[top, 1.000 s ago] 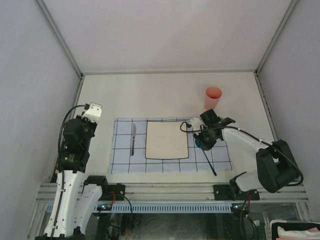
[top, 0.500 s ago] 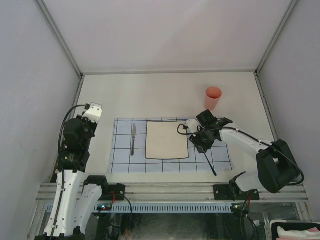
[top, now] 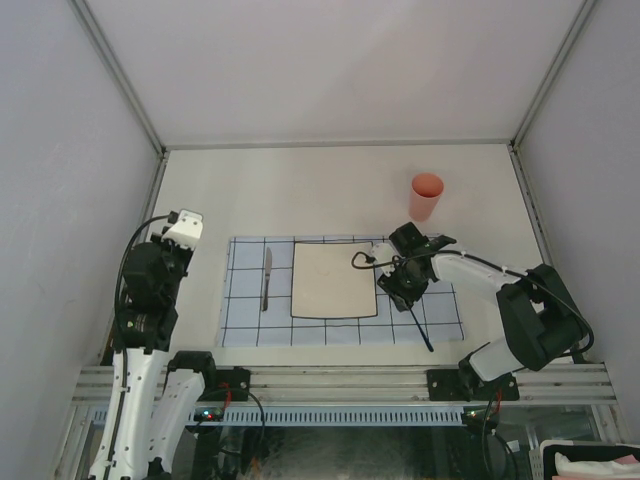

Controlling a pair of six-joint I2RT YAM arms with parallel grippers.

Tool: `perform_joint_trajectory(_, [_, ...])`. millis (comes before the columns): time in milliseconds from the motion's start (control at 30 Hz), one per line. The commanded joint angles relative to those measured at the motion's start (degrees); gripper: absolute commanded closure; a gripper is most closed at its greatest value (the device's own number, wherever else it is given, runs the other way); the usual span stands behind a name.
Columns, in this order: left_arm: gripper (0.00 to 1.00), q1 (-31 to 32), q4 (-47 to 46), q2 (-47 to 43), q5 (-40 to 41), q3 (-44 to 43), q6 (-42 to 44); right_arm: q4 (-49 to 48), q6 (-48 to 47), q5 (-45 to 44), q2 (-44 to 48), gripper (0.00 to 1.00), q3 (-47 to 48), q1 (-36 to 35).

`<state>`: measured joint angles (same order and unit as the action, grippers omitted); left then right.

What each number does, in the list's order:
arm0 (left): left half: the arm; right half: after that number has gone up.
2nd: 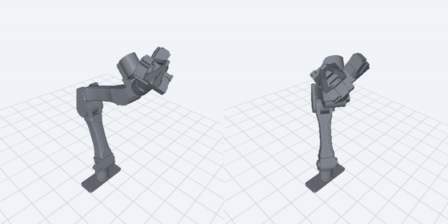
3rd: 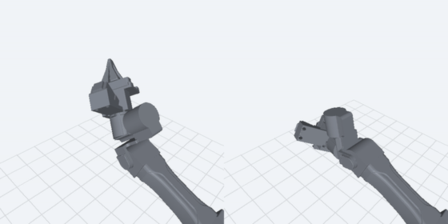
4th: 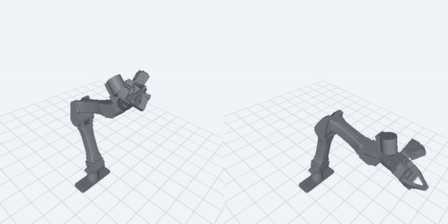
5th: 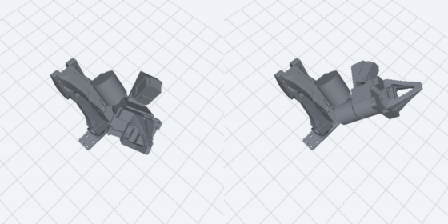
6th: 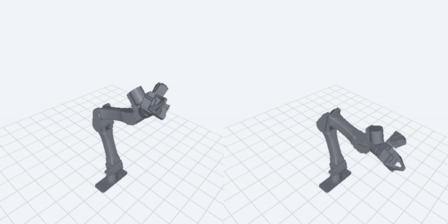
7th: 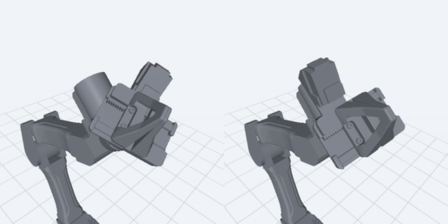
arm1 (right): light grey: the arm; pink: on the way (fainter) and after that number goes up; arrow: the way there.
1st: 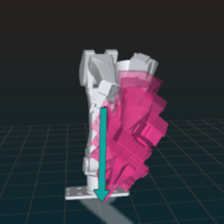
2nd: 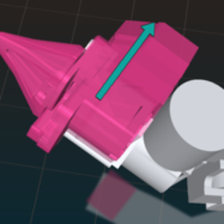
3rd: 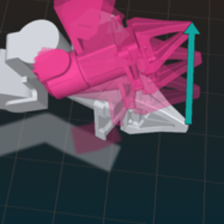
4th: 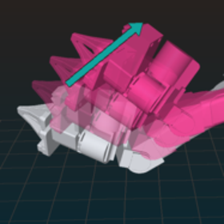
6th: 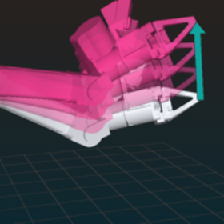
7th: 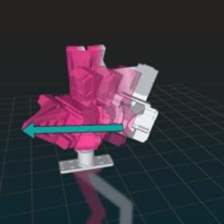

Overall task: Set the dinner table for one person
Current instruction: Adjust the spoon with the napkin.

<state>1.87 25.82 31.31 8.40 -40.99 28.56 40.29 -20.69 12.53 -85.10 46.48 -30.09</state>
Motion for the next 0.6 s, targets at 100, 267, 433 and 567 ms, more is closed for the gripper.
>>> perform_joint_trajectory(100, [0.88, 0.3, -1.6, 0.0, -0.7, 0.7, 0.5, -1.6, -1.0, 0.4, -1.8, 0.55, -0.3, 1.0])
perform_joint_trajectory(267, [0.89, 0.3, -1.3, -0.7, -0.5, 1.4, 1.1, -1.8, -1.1, 0.8, -2.8, 0.55, -0.3, 1.2])
perform_joint_trajectory(433, [0.89, 0.3, -1.1, -1.6, -0.1, 1.8, 1.4, -1.6, -1.6, 1.1, -4.0, 0.57, -0.3, 1.4])
perform_joint_trajectory(567, [0.89, 0.3, -1.1, -2.0, -0.1, 2.0, 1.5, -1.3, -1.4, 1.9, -4.4, 0.74, -0.1, 1.4])
